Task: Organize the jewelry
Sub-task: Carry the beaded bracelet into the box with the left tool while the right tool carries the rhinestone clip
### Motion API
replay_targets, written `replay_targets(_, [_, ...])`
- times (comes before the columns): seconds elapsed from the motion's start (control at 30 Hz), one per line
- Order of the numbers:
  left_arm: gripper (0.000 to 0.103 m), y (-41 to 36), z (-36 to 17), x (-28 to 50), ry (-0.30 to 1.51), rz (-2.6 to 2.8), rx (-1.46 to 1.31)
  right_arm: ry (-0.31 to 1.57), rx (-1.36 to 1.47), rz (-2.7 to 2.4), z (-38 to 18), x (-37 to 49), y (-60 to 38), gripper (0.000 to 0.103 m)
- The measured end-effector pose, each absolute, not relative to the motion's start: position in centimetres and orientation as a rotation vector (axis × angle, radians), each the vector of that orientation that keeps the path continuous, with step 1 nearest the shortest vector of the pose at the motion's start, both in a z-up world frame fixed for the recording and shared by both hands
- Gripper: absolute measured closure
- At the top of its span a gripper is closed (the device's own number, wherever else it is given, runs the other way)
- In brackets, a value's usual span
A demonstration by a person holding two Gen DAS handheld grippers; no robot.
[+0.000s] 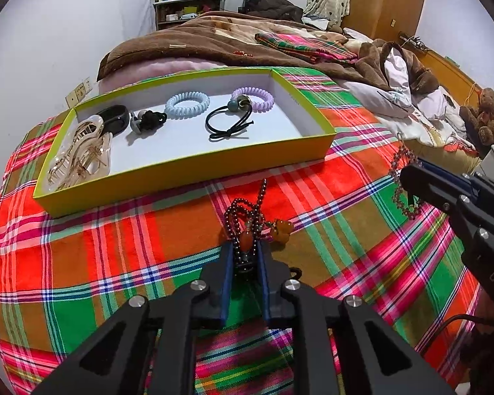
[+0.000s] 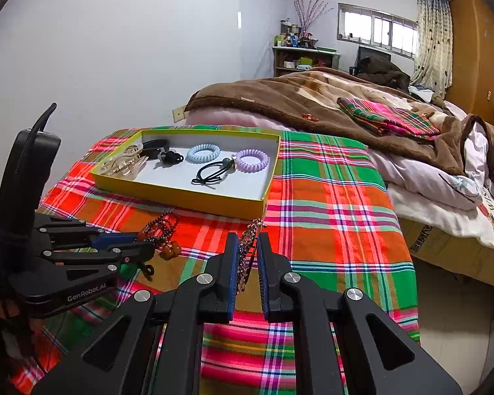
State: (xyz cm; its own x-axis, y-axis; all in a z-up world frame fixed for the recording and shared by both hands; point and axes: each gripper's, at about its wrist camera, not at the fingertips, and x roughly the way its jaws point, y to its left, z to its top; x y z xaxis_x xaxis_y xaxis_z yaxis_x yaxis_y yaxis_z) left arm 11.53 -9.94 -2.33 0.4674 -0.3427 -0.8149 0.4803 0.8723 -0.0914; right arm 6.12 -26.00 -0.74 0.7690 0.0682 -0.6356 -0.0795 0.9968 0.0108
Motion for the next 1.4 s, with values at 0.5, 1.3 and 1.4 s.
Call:
replay_targets(0.5, [0.088,-9.2,0.4,11.6,0.906,-0.516,0.12,0.678,-0.016,0.077,0.2,6.4,-26.0,0.092])
replay_targets(1.3, [0.088,-8.2,4.4,16.9,0.827,-0.496,0.065,0.67,-0.017,0.109,1.9,11.8,-25.0,0.092])
replay_targets(1.4, [0.088,-8.3,4.3,18.0,0.829,-0.49,0.063,0.679,-0.01,0.114,1.8,13.1,-24.8,0.092])
